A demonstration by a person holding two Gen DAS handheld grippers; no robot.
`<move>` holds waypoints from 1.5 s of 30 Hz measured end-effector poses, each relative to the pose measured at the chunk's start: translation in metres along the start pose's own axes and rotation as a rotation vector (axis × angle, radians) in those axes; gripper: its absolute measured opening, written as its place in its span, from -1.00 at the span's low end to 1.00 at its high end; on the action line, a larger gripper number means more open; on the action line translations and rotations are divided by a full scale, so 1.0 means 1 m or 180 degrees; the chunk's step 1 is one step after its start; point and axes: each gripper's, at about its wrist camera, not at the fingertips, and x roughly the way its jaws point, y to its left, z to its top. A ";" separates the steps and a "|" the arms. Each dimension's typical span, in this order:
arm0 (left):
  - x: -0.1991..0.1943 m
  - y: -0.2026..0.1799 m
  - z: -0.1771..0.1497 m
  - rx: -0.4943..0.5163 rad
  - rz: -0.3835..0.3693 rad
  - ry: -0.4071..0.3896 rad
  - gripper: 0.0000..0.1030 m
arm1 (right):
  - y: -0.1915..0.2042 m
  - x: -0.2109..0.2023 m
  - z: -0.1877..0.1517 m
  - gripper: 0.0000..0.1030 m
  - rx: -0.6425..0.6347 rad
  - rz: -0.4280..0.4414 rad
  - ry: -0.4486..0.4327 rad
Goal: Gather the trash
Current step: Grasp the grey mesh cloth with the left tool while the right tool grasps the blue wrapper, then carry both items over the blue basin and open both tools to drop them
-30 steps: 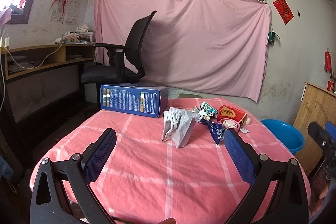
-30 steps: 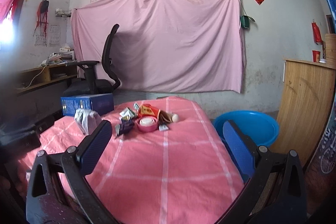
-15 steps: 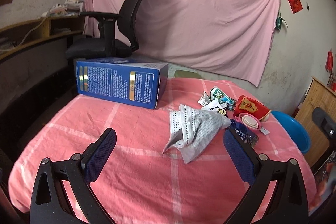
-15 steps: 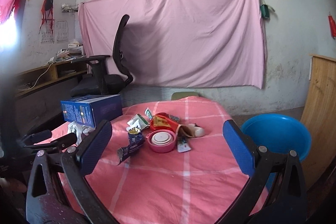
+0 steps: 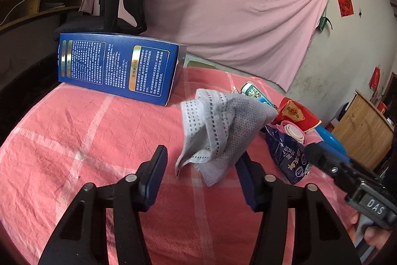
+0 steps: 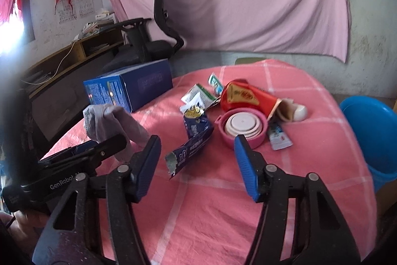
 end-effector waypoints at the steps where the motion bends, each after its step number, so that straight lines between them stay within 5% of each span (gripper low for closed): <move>1: 0.000 0.001 0.000 0.0001 -0.0021 0.0004 -0.21 | 0.000 0.004 0.000 0.34 0.0008 0.0012 0.0041; 9: -0.001 0.003 0.002 0.0024 -0.0077 0.0010 -0.75 | 0.004 0.023 -0.002 -0.24 0.0004 0.0000 0.0315; 12: -0.003 0.002 0.002 0.0027 -0.0071 -0.0023 -0.88 | 0.004 0.023 -0.003 -0.61 -0.0001 -0.0022 0.0310; 18: -0.019 -0.005 0.001 0.0054 -0.0032 -0.0224 -0.92 | 0.009 0.009 -0.006 -0.65 -0.0018 -0.0044 0.0082; 24: -0.034 -0.037 0.016 0.0241 -0.0113 -0.0497 -0.92 | -0.002 -0.039 -0.002 -0.65 0.0057 -0.0127 -0.0631; 33: -0.007 -0.144 0.056 0.0639 -0.0616 -0.0757 -0.91 | -0.067 -0.119 0.047 -0.65 0.0257 -0.0793 -0.1767; 39: 0.038 -0.230 0.075 0.0929 -0.1018 -0.0612 -0.91 | -0.133 -0.146 0.061 -0.65 0.0594 -0.1364 -0.2090; 45: 0.102 -0.293 0.076 0.1122 -0.1198 -0.0139 -0.91 | -0.196 -0.157 0.045 -0.65 0.0902 -0.1832 -0.1984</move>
